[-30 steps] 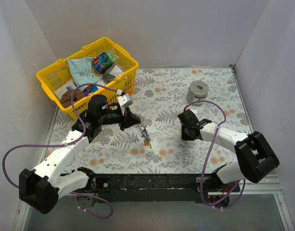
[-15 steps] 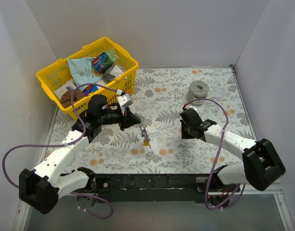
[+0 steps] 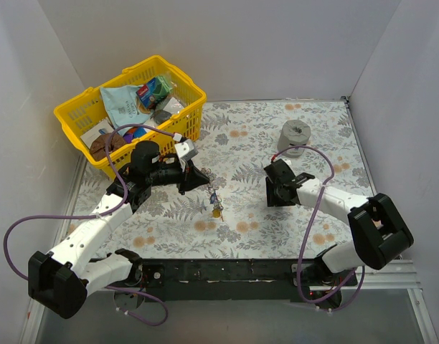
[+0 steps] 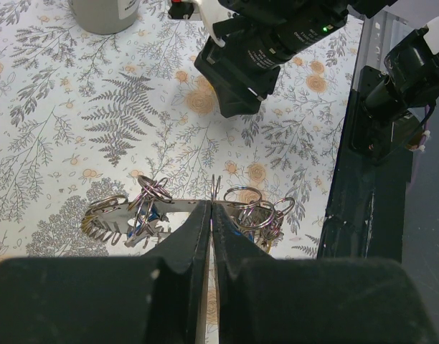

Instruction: Put the keys on the keyring

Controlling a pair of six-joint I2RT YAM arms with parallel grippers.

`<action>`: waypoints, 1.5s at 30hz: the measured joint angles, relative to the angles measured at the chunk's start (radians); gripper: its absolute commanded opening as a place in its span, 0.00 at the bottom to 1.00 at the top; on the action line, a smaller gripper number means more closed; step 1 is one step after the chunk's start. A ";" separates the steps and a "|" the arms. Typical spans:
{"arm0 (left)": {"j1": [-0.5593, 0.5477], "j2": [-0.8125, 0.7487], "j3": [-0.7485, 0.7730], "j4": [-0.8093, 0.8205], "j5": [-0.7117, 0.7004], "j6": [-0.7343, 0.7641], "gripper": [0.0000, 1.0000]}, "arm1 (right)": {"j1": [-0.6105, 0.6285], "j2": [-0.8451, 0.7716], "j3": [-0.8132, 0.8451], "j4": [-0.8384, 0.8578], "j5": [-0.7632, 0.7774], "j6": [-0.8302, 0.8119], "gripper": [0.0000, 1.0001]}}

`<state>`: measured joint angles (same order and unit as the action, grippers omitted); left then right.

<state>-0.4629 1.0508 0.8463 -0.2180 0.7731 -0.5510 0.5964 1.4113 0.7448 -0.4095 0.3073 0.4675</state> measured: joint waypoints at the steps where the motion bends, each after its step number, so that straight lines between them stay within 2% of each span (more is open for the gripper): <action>1: 0.000 0.000 0.000 0.000 0.000 0.000 0.00 | 0.000 0.010 0.003 -0.003 0.002 0.000 0.55; 4: 0.000 0.000 0.000 0.000 0.000 0.000 0.00 | -0.002 0.033 0.007 -0.005 0.007 0.000 0.50; 6: 0.000 0.000 0.000 -0.001 0.000 0.000 0.00 | -0.010 0.044 0.008 -0.002 0.003 0.000 0.27; 7: 0.000 0.000 0.000 -0.002 0.000 0.000 0.00 | -0.016 0.046 0.008 0.004 0.000 0.000 0.21; 14: 0.000 -0.001 0.000 -0.013 0.000 0.001 0.00 | -0.072 0.049 0.004 0.069 -0.058 -0.016 0.04; 16: 0.000 -0.001 0.000 -0.015 0.000 0.001 0.00 | -0.074 0.046 0.000 0.080 -0.074 -0.028 0.01; 21: 0.000 -0.002 0.000 -0.015 0.000 0.001 0.00 | -0.076 0.008 -0.016 0.093 -0.155 -0.066 0.01; 30: 0.000 -0.002 0.000 -0.015 0.000 0.000 0.00 | -0.075 -0.153 -0.020 0.158 -0.333 -0.135 0.02; 31: 0.000 -0.002 0.000 -0.015 0.000 0.000 0.00 | -0.074 -0.160 -0.020 0.166 -0.339 -0.138 0.10; 32: 0.000 -0.002 0.000 -0.015 0.000 0.000 0.00 | -0.074 -0.162 -0.020 0.169 -0.337 -0.141 0.23; 35: 0.000 -0.002 0.000 -0.015 0.000 0.000 0.00 | -0.074 -0.150 -0.019 0.151 -0.305 -0.144 0.37; 39: 0.000 -0.002 0.000 -0.015 0.000 0.000 0.00 | -0.074 -0.103 -0.016 0.100 -0.227 -0.147 0.43; 45: 0.000 -0.002 0.000 -0.015 0.000 0.000 0.00 | -0.098 -0.055 -0.014 0.068 -0.181 -0.143 0.43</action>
<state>-0.4629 1.0492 0.8459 -0.2333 0.7734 -0.5514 0.4980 1.3567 0.7303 -0.3420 0.1265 0.3241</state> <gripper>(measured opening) 0.018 0.429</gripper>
